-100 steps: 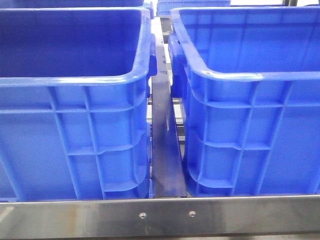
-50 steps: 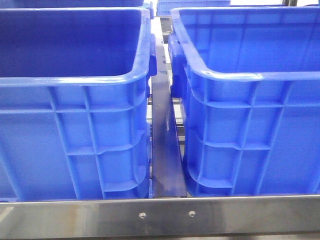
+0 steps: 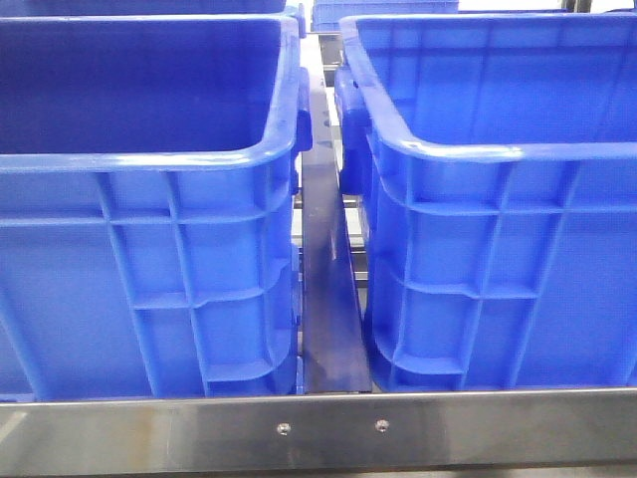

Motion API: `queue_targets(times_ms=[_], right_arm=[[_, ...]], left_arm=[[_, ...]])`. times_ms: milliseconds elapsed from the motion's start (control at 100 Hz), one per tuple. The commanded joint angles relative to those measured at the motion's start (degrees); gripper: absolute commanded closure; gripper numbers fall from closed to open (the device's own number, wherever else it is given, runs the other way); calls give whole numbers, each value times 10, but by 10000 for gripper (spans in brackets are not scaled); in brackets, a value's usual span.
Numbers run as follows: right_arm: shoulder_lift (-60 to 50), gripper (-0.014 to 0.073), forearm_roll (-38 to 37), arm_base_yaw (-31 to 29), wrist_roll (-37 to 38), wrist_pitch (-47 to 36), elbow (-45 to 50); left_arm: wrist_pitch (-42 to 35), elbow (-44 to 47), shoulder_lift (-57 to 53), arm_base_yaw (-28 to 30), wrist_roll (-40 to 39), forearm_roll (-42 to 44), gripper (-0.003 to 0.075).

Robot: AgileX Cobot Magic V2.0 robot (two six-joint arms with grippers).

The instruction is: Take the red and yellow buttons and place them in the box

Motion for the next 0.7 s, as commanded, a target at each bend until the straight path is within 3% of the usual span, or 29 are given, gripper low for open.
queue_targets(times_ms=[0, 300, 330, 690], right_arm=[[-12, 391, 44, 1, -17, 16, -21], [-13, 391, 44, -5, -50, -52, -21], [-13, 428, 44, -5, -54, -61, -21], [-14, 428, 45, -5, -116, -176, -21]], left_arm=[[-20, -16, -20, -4, -5, 12, 80], [-16, -14, -42, 8, -32, 12, 80], [-16, -10, -48, 13, -34, 13, 80], [-42, 114, -167, 146, -98, 11, 80]])
